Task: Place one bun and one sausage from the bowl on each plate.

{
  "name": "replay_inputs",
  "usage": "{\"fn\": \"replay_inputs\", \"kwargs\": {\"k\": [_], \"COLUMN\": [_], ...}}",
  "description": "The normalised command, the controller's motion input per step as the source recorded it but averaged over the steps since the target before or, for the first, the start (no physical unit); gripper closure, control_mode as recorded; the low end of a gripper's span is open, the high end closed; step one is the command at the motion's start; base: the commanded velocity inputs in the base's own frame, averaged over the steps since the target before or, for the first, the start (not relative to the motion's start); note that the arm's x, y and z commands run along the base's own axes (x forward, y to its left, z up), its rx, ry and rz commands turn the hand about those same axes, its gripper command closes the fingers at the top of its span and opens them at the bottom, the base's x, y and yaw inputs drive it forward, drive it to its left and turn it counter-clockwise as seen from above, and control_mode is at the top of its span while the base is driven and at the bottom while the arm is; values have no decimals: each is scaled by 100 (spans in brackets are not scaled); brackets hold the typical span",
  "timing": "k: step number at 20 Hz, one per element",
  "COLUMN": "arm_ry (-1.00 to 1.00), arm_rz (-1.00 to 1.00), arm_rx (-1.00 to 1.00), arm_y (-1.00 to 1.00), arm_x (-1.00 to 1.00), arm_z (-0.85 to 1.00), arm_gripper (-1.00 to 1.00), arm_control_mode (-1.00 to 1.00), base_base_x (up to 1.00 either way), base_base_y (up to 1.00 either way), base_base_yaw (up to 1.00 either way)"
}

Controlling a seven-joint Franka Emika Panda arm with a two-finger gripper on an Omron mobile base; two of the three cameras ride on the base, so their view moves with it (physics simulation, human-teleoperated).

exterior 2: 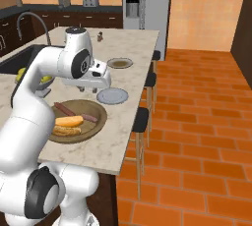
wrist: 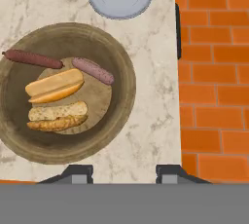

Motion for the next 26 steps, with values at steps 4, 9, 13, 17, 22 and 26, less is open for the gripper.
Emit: {"fn": "replay_inputs", "kwargs": {"k": [4,9,13,17,22,26], "arm_ry": [1,4,10,15,14,15], "arm_rz": [-4,-24,-31,-25,-23,-14], "arm_rx": [0,4,16,14,7,3], "arm_y": [22,65,46,31,28,18], "arm_x": [0,2,5,12,12,0], "arm_z": [-30,-45,-31,-38,-39,-53], "arm_gripper": [-100,-100,-100,-100,-100,-100], "arm_control_mode": [-100,-100,-100,-100,-100,-100], "base_base_x": [0,0,0,0,0,0], "base_base_y": [0,0,0,0,0,0], "base_base_yaw": [0,0,0,0,0,0]}}
